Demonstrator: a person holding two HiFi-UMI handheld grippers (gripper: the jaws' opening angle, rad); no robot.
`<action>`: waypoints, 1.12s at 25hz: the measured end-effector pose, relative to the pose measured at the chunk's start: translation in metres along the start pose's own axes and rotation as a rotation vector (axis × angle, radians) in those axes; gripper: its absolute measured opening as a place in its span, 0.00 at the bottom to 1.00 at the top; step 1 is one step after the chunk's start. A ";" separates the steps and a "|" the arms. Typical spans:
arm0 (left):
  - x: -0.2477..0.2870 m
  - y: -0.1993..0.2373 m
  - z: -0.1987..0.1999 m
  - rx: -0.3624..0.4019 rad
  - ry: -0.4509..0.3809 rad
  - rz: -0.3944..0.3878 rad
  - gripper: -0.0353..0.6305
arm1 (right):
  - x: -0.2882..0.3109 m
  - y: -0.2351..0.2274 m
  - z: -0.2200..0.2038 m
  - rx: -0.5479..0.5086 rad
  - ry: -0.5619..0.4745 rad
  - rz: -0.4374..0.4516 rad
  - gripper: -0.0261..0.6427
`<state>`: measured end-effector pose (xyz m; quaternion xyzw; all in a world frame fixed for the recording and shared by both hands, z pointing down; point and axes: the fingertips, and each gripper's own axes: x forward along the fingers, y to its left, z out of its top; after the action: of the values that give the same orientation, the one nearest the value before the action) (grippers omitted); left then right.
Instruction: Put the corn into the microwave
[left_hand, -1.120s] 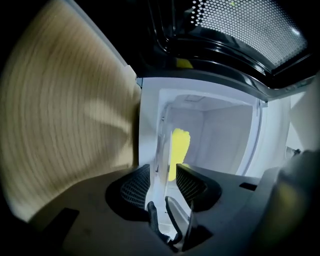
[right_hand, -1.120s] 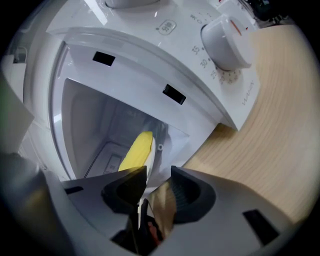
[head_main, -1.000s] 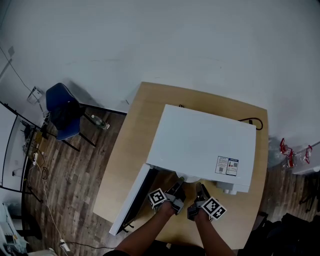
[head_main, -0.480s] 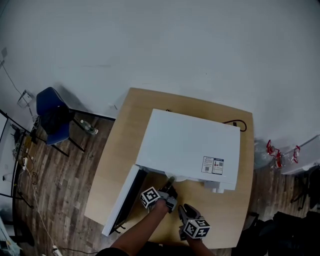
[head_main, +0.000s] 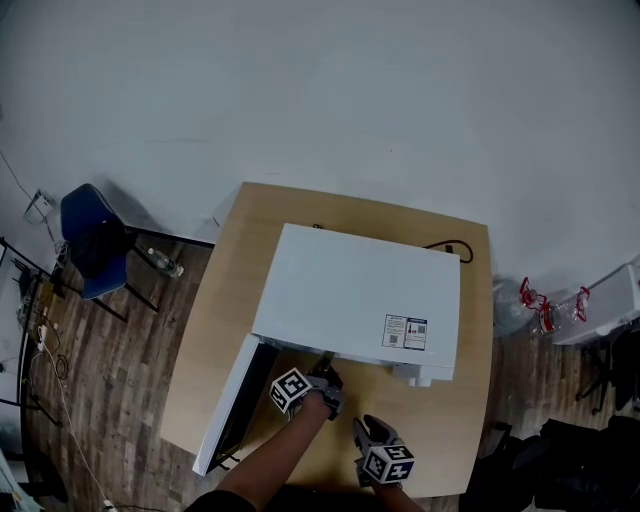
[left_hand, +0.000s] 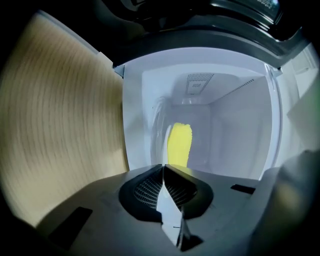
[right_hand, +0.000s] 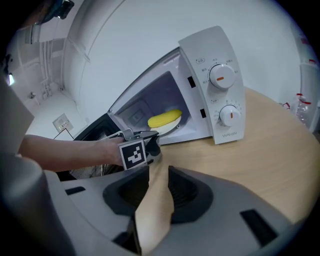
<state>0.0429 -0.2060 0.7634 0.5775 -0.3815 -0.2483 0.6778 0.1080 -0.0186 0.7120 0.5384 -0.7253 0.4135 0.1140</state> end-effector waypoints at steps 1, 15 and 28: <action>0.000 0.000 0.000 0.001 -0.006 0.005 0.09 | 0.000 -0.002 0.004 -0.004 -0.006 0.000 0.30; -0.016 0.000 -0.031 0.093 0.118 0.099 0.09 | 0.000 0.006 0.008 0.003 -0.011 0.036 0.30; 0.004 -0.005 -0.013 0.008 0.055 0.083 0.08 | -0.012 -0.006 -0.005 0.042 -0.009 0.000 0.29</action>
<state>0.0561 -0.2025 0.7586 0.5705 -0.3874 -0.2023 0.6954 0.1170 -0.0075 0.7104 0.5426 -0.7169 0.4265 0.0994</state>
